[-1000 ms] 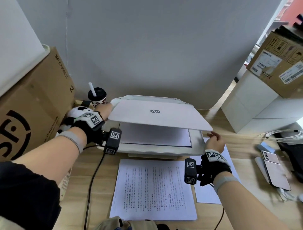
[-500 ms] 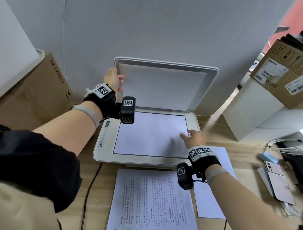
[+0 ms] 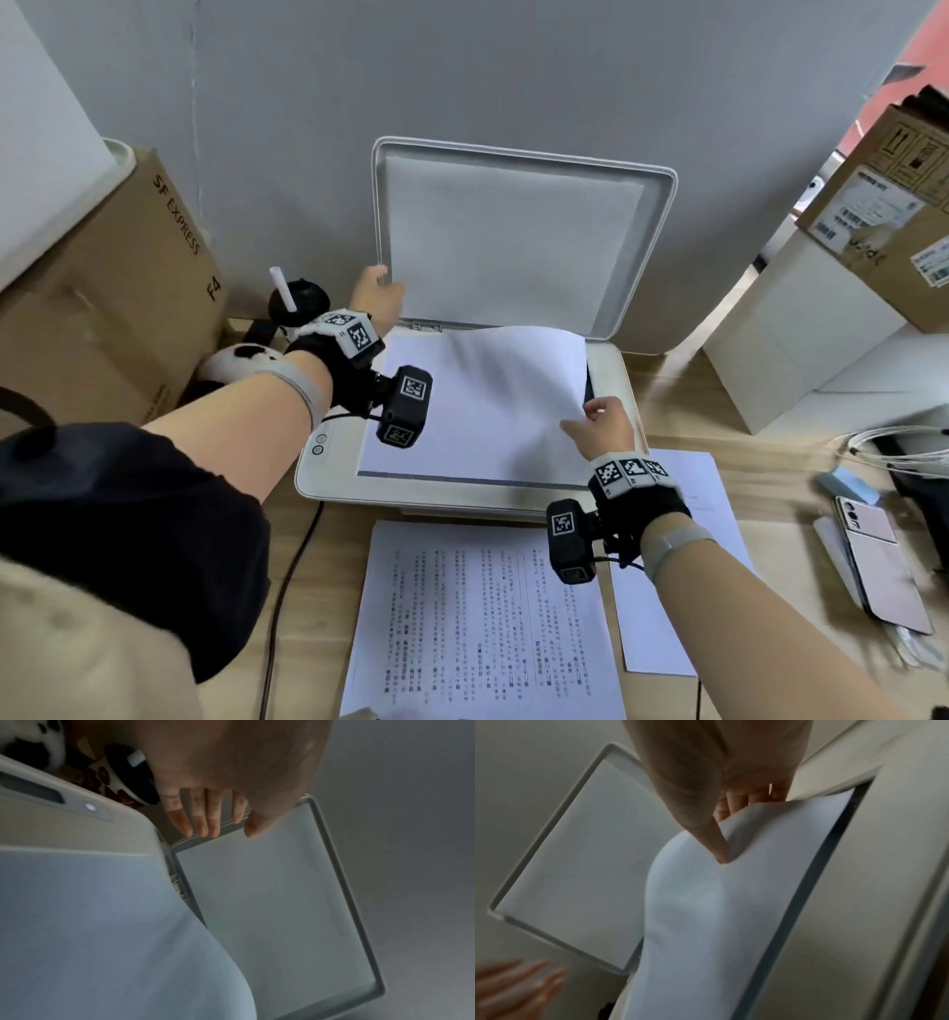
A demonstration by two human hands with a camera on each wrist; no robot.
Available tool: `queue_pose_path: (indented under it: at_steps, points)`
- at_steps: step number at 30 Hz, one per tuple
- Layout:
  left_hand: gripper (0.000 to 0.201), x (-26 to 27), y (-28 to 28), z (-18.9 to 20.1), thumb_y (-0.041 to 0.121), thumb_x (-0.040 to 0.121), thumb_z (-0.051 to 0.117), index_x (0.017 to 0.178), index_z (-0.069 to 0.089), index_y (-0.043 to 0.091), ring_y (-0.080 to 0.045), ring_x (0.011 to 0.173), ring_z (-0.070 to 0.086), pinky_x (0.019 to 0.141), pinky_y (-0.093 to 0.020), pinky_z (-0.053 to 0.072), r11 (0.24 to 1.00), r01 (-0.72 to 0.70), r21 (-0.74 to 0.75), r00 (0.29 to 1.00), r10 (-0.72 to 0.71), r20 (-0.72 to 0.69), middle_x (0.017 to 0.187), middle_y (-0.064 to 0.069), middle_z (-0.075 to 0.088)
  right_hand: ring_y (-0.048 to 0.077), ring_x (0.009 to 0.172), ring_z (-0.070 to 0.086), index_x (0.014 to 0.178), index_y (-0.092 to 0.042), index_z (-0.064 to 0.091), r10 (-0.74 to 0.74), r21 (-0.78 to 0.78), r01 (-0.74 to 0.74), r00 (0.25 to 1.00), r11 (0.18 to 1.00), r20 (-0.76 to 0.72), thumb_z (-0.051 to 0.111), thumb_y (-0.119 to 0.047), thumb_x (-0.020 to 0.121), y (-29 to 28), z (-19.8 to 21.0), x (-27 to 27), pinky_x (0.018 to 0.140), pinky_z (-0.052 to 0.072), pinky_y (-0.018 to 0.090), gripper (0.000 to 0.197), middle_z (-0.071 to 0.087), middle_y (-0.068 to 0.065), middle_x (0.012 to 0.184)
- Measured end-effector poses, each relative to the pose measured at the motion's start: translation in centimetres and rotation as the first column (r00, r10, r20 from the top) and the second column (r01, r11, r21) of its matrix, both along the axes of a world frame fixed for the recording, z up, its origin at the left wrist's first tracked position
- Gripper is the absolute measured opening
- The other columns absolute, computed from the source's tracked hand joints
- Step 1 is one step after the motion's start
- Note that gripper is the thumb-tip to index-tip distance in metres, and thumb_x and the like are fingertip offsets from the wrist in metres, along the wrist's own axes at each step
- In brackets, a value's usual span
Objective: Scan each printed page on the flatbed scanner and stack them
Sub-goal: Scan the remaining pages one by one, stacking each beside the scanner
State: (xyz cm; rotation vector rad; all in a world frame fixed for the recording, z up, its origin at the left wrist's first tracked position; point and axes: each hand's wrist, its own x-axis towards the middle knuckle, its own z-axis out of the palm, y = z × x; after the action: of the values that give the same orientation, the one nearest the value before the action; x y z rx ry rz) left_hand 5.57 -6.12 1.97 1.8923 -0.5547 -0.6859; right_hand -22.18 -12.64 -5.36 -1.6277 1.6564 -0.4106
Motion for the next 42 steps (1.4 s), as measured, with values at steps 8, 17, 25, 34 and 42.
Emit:
queue_pose_path:
  at_steps: [8, 17, 25, 34, 42]
  points:
    - [0.03, -0.4, 3.8, -3.3, 0.016, 0.1, 0.032, 0.073, 0.044, 0.014, -0.014, 0.041, 0.057, 0.041, -0.012, 0.034, 0.978, 0.105, 0.178, 0.948, -0.044, -0.315, 0.053, -0.001, 0.062, 0.005, 0.06, 0.048, 0.08, -0.011, 0.063, 0.027, -0.19, 0.048, 0.927, 0.981, 0.374, 0.055, -0.003, 0.091, -0.3, 0.7, -1.8, 0.065, 0.039, 0.019, 0.015, 0.053, -0.004, 0.067]
    - [0.041, -1.3, 4.8, -2.9, -0.002, 0.091, 0.041, 0.127, 0.042, 0.02, -0.006, 0.035, 0.048, 0.037, -0.013, 0.026, 0.995, 0.103, -0.005, 0.924, -0.098, -0.371, 0.058, 0.0, 0.07, -0.01, 0.062, 0.057, 0.086, -0.018, 0.062, 0.124, -0.264, 0.056, 0.776, 0.963, 0.618, 0.051, 0.007, 0.09, -0.7, 3.4, -3.2, 0.065, 0.045, 0.009, 0.027, 0.067, -0.015, 0.069]
    - [0.032, -1.1, 6.9, -0.7, 0.008, 0.086, 0.038, 0.073, 0.067, 0.01, -0.011, 0.056, 0.065, 0.045, -0.015, 0.036, 0.984, -0.01, -0.179, 0.892, -0.073, -0.446, 0.076, -0.004, 0.069, 0.011, 0.098, 0.051, 0.072, -0.015, 0.062, 0.105, -0.367, 0.11, 0.85, 0.924, 0.517, 0.061, 0.007, 0.076, -0.8, 3.4, -4.8, 0.084, 0.039, 0.015, 0.022, 0.059, 0.002, 0.091]
    - [0.04, -2.7, 9.9, -6.8, -0.01, 0.083, 0.054, 0.119, 0.061, 0.007, -0.029, 0.097, 0.061, 0.075, -0.032, 0.051, 0.963, 0.182, 0.201, 0.978, -0.155, -0.142, 0.114, -0.017, 0.061, 0.019, 0.067, 0.054, 0.083, -0.011, 0.067, -0.149, 0.09, 0.12, 0.839, 0.989, 0.523, 0.046, -0.005, 0.09, 2.6, 0.1, -6.1, 0.053, 0.041, 0.026, 0.023, 0.063, 0.01, 0.088]
    - [0.049, -4.1, 10.7, -8.7, -0.011, 0.081, 0.048, 0.124, 0.059, 0.008, -0.032, 0.117, 0.055, 0.099, -0.043, 0.047, 0.989, 0.031, 0.144, 0.996, -0.019, -0.085, 0.128, -0.016, 0.057, 0.022, 0.064, 0.057, 0.094, -0.003, 0.059, -0.018, 0.158, -0.029, 0.958, 0.987, 0.287, 0.066, -0.015, 0.086, 3.2, -0.4, -7.0, 0.056, 0.056, 0.028, 0.016, 0.057, 0.013, 0.081]
